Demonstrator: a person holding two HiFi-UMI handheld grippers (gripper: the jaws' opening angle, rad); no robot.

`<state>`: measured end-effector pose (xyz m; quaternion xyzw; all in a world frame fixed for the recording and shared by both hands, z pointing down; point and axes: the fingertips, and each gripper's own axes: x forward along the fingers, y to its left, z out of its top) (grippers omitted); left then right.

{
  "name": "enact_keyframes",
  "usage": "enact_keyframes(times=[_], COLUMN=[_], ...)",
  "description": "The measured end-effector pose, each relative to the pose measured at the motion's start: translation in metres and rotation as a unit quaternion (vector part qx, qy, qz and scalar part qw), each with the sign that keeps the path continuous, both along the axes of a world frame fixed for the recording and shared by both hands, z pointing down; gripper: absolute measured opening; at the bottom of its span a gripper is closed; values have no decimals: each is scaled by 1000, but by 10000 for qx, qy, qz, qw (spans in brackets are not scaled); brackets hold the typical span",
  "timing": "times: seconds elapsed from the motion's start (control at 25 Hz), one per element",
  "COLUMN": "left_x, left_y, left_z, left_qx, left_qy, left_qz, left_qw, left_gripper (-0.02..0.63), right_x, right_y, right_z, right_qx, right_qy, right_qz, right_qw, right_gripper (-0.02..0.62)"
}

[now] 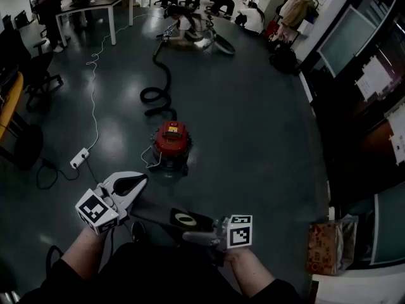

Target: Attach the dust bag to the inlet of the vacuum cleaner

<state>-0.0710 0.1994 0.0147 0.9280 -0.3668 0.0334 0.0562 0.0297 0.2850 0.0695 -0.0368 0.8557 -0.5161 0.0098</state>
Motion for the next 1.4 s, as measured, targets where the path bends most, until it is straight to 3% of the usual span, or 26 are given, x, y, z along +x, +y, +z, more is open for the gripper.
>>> enact_keyframes(times=[0.44,0.84,1.16,1.4], left_x=[-4,6,7,-11], left_y=[2,-5,-26,-56], left_z=[9,15,22,39], left_qx=[-92,-220,-249,-358], left_qy=[-11,-310,-611,-451], left_qz=[-157,-339,-910,-1348], left_qw=[9998,9987,9937,9892], left_gripper=[3,3,3,3], right_x=[3,15,36,37], right_y=[3,-8,-32,-58], right_z=[2,3,21,37], right_qx=[10,-13,-3,-88], right_qy=[6,-262,-276,-36], right_qz=[-94,-309,-671,-722], right_qw=[10000,9992,9974,9973], right_gripper=[525,525,525,525])
